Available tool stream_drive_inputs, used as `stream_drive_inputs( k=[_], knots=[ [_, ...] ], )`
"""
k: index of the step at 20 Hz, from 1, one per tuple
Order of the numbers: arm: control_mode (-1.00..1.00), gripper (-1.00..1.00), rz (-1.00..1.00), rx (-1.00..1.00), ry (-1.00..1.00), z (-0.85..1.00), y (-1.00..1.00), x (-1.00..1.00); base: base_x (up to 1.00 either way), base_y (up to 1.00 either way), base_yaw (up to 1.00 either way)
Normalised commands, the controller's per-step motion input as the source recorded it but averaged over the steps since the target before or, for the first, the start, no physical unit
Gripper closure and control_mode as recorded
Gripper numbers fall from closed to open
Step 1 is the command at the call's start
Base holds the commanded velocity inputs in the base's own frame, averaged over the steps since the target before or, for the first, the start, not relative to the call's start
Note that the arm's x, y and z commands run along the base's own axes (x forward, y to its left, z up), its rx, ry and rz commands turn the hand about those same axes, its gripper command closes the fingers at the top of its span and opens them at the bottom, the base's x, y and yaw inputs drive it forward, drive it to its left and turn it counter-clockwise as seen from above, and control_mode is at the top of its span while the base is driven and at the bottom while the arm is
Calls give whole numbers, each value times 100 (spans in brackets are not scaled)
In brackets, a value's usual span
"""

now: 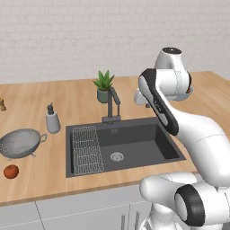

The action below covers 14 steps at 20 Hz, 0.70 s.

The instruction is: Put the colander in the sink, put the orange, tangerine, orange in the colander, and turn on the sink faucet and pour water over the colander.

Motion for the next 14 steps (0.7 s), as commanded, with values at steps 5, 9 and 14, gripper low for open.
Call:
stream_drive_inputs(
  k=[5, 9, 14],
  knots=[
    [-100, -100, 0, 0, -4, 0, 44, -24, 0, 0, 0],
    [-100, -100, 0, 0, -1, -8, 73, -54, 0, 0, 0],
    [-100, -100, -1, 0, 11, -24, 72, -52, 0, 0, 0]
  ],
)
